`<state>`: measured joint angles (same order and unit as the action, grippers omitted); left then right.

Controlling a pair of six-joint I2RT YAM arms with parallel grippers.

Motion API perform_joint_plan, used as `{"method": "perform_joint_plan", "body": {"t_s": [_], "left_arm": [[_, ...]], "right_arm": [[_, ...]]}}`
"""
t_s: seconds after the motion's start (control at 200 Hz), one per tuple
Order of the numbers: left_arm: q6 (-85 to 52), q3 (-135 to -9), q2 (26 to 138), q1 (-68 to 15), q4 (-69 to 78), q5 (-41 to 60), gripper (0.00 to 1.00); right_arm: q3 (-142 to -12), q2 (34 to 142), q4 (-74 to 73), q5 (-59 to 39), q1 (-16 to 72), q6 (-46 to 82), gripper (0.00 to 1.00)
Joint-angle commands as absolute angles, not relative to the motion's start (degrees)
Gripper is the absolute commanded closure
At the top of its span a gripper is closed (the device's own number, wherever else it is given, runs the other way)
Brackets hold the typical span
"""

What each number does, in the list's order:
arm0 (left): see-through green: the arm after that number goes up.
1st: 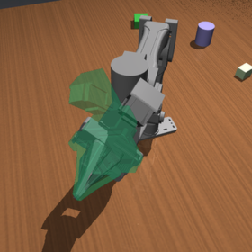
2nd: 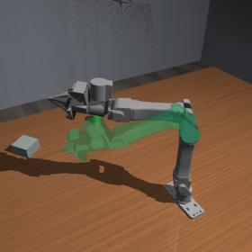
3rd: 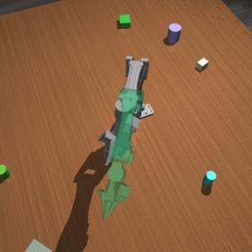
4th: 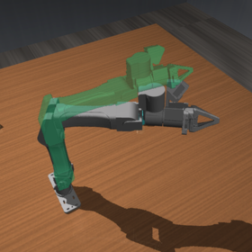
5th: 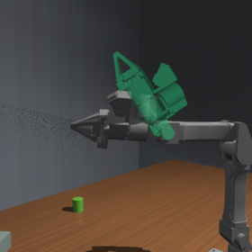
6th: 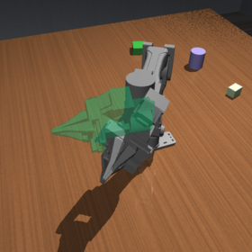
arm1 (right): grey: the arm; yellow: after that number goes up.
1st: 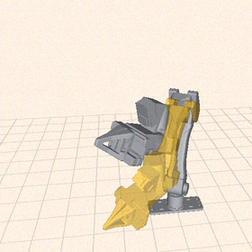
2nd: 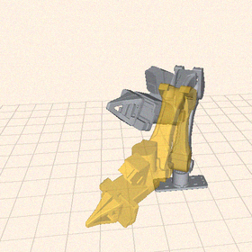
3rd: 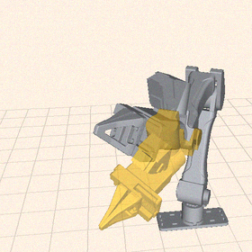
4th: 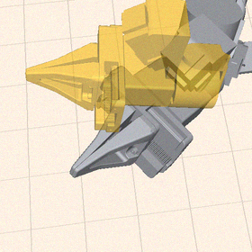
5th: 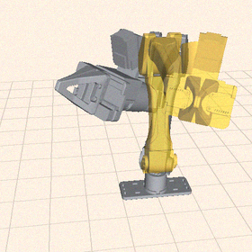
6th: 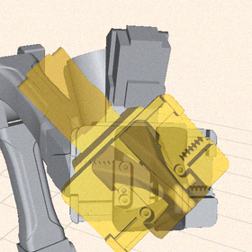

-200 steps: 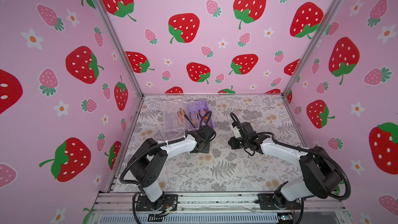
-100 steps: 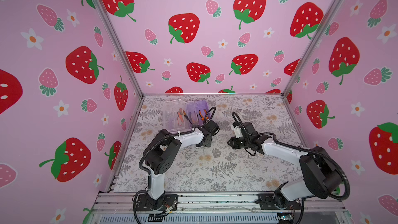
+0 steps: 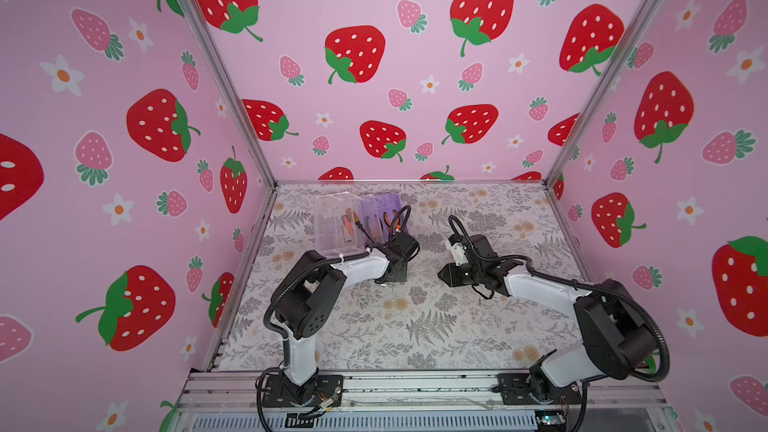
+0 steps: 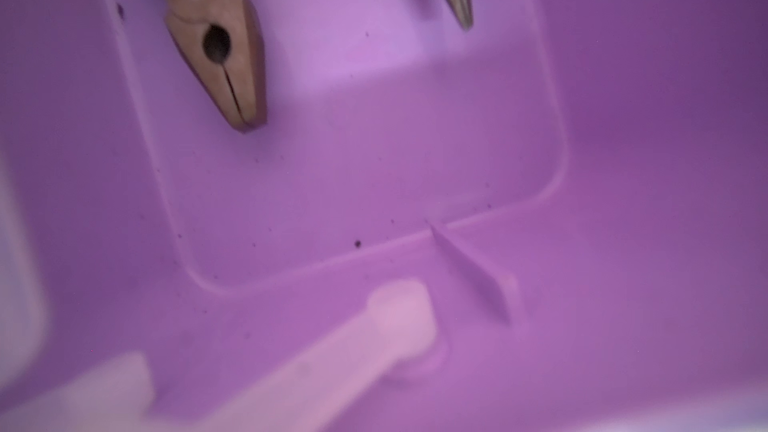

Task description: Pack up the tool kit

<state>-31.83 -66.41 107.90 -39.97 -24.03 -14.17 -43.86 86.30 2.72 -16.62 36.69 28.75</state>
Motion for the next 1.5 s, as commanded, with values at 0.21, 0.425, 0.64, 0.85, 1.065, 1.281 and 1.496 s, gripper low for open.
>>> {"method": "perform_joint_plan", "body": {"t_s": [0.21, 0.425, 0.64, 0.85, 1.065, 1.281, 1.496], "left_arm": [[-32.9, -69.1, 97.4, -41.5, -34.0, -12.5, 1.00], [-30.7, -76.0, 89.6, -38.7, -42.3, -16.9, 1.00], [-29.0, -81.0, 85.9, -29.9, -44.8, -18.5, 1.00], [-29.7, -86.7, 90.7, -18.3, -39.9, -15.6, 1.00], [-32.6, -95.3, 102.6, -8.9, -37.9, -9.6, 1.00], [-33.1, -103.3, 111.1, -6.8, -38.5, -4.9, 1.00], [-33.2, -105.2, 113.2, -7.1, -38.6, -3.7, 1.00]], "right_arm": [[-44.0, 85.7, 2.9, -16.6, 36.4, 28.9, 0.77], [-43.0, 85.0, 2.8, -16.2, 36.3, 28.8, 0.77], [-42.3, 84.9, 2.6, -15.6, 36.3, 28.9, 0.77], [-42.0, 85.9, 2.1, -16.0, 36.0, 29.3, 0.78], [-41.6, 85.7, 2.3, -15.8, 34.6, 29.3, 0.77], [-42.3, 87.0, 2.6, -16.5, 32.4, 28.9, 0.77], [-42.4, 88.5, 2.3, -17.1, 31.9, 28.8, 0.77]]}}
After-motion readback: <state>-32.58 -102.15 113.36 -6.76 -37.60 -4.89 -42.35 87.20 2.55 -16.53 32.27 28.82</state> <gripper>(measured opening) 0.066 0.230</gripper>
